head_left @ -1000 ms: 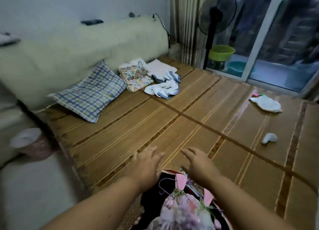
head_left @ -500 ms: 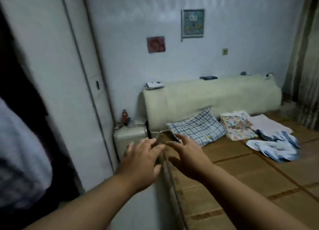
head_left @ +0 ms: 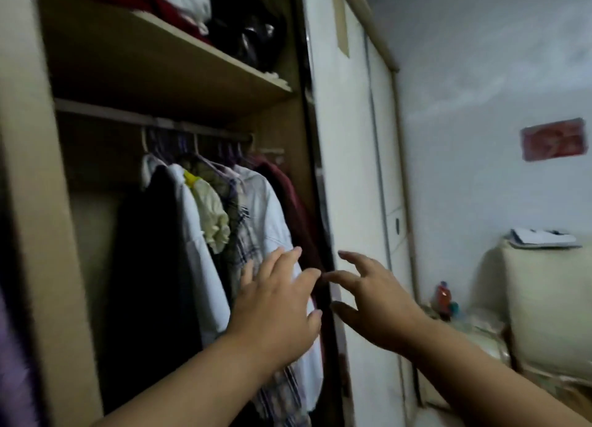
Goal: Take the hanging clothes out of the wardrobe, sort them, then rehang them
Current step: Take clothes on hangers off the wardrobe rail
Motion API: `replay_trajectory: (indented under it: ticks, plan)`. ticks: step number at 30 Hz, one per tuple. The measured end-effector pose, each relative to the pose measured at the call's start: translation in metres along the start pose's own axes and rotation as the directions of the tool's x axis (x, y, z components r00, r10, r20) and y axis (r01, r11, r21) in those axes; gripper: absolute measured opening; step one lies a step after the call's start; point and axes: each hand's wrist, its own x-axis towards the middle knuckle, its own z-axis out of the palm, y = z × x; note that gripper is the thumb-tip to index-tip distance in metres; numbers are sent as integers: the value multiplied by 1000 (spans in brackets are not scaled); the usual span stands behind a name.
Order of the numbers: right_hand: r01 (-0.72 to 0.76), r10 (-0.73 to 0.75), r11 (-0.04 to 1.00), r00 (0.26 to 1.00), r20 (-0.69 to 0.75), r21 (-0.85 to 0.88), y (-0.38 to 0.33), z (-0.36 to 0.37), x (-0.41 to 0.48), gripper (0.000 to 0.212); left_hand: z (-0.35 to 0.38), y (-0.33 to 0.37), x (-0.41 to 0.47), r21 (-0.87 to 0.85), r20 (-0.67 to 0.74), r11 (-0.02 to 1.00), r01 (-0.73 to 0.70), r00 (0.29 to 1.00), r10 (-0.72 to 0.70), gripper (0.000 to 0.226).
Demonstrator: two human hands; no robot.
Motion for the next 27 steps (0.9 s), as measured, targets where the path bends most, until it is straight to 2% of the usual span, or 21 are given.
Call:
replay_trajectory:
  ticks: [2,5,9,11,14,21,25,27]
  plan:
    - [89,-87,994,996,-36,59,-5,4,38,52,-15,-20,15,95,-74,994,61,996,-54,58]
    - [234,-224,967,970,-94,106,-13,8,89,52,-43,-49,32,240,-109,959,154,985,-130,55]
    - [384,-366,908,921,-131,164,-28,4,148,53,-85,-78,49,409,-205,861,303,950,-236,54]
    - [444,-417,877,894,-165,186,-40,-1,172,52,-107,-91,52,482,-261,791,377,923,-282,57]
    - [519,-483,814,854,-193,260,-64,-8,208,52,-139,-105,51,626,-318,635,454,891,-323,56]
    - [513,-473,752,857,-203,415,-131,-17,276,58,-185,-129,58,746,-352,445,496,860,-368,60]
    - [394,-396,812,914,-88,431,-168,-3,314,58,-189,-133,76,741,-397,440,508,859,-323,58]
    - [345,-345,846,936,-75,406,-182,6,329,55,-188,-137,77,758,-414,411,506,861,-297,57]
